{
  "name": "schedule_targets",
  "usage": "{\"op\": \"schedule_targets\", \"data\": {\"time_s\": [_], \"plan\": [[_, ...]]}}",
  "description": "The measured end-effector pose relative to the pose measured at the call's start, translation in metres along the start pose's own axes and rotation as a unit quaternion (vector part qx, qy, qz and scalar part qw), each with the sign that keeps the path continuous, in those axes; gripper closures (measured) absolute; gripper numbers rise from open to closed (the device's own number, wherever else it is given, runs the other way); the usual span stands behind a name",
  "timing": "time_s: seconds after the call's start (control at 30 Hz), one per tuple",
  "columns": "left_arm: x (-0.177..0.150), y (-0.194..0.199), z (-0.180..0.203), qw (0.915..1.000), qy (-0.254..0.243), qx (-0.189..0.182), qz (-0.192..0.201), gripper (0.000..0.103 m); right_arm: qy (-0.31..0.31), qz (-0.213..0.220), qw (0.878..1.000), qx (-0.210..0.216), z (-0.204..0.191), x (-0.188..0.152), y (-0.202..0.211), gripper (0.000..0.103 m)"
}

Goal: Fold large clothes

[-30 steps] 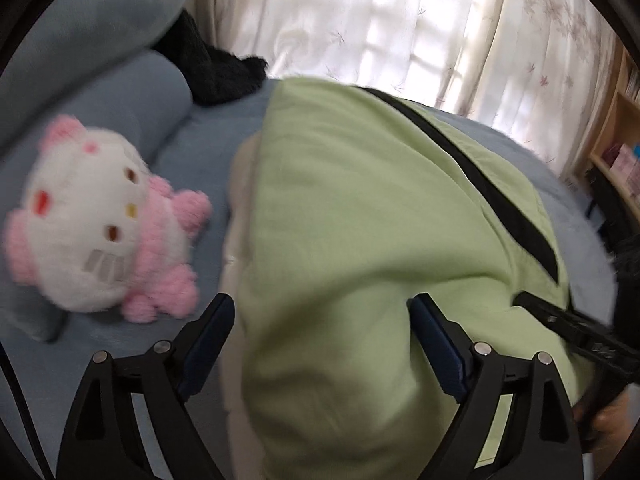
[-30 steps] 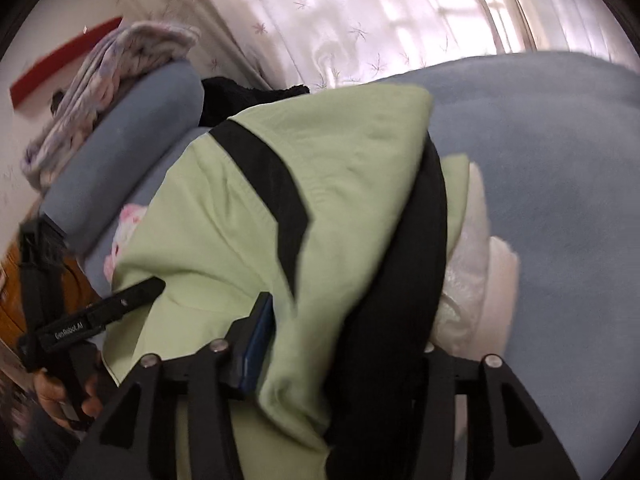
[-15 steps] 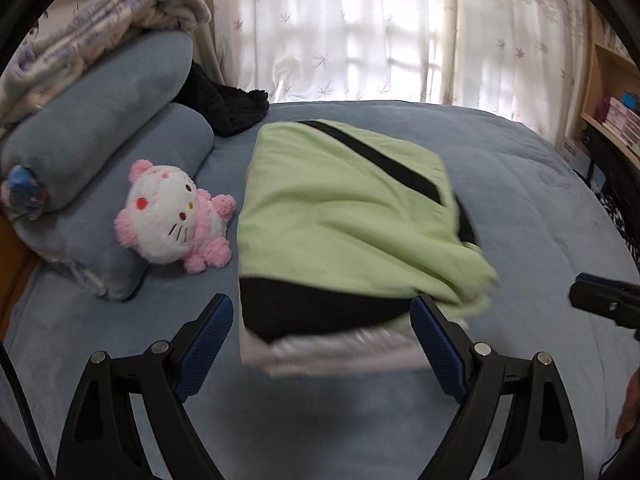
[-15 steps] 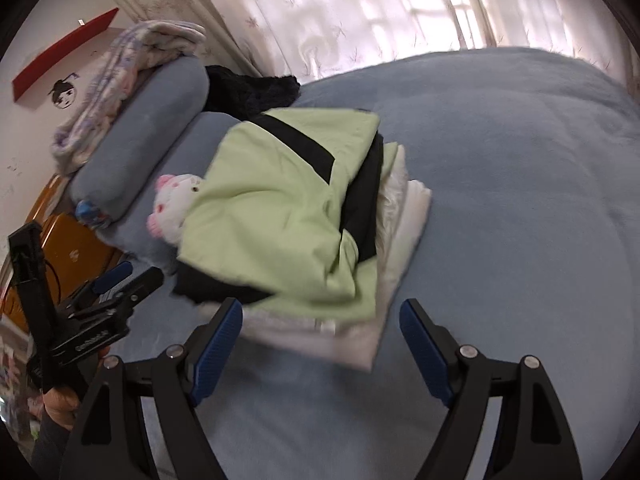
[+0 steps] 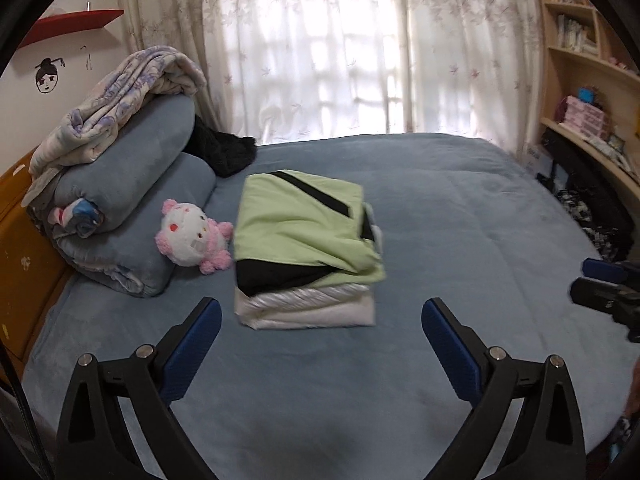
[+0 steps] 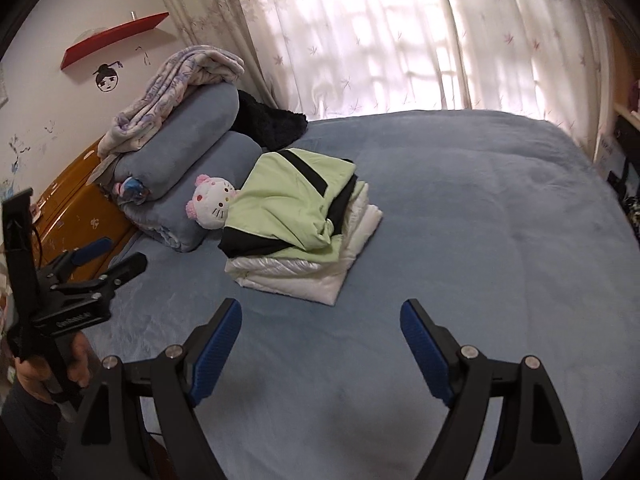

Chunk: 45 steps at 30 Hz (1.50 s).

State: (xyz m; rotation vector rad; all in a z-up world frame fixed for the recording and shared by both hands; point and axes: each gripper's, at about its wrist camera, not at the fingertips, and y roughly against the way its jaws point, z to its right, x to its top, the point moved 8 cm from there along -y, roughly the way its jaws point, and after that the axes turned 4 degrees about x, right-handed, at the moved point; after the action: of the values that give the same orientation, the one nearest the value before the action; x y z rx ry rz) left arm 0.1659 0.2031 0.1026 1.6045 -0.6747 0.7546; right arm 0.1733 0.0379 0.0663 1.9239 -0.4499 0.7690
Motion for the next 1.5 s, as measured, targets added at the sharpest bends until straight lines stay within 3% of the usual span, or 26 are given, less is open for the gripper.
{"op": "schedule_targets", "data": {"time_s": [0.17, 0.33, 0.53, 0.77, 0.97, 1.5], "plan": [[-0.03, 0.045, 0.044, 0.9995, -0.006, -0.027, 0.015, 0.003, -0.001, -0.013, 1.0, 0.003, 0.01, -0.041, 0.032, 0.021], [-0.08, 0.07, 0.087, 0.9988, 0.006, -0.042, 0.024, 0.003, -0.006, -0.011, 1.0, -0.006, 0.022, -0.091, 0.052, 0.021], [-0.142, 0.065, 0.118, 0.9988, 0.044, -0.012, 0.019, 0.003, -0.043, 0.002, 0.999, -0.034, 0.043, -0.153, 0.053, 0.021], [-0.207, 0.035, 0.139, 0.9943, 0.095, -0.003, -0.047, 0.003, -0.066, -0.019, 0.996, -0.064, 0.062, -0.211, 0.04, 0.021], [-0.235, 0.015, 0.146, 0.99, 0.103, -0.011, -0.096, 0.003, -0.061, -0.021, 0.995, -0.078, 0.066, -0.226, 0.037, 0.021], [-0.237, 0.016, 0.152, 0.9924, 0.079, -0.012, -0.093, 0.003, -0.051, -0.033, 0.995, -0.083, 0.061, -0.233, 0.028, 0.021]]}}
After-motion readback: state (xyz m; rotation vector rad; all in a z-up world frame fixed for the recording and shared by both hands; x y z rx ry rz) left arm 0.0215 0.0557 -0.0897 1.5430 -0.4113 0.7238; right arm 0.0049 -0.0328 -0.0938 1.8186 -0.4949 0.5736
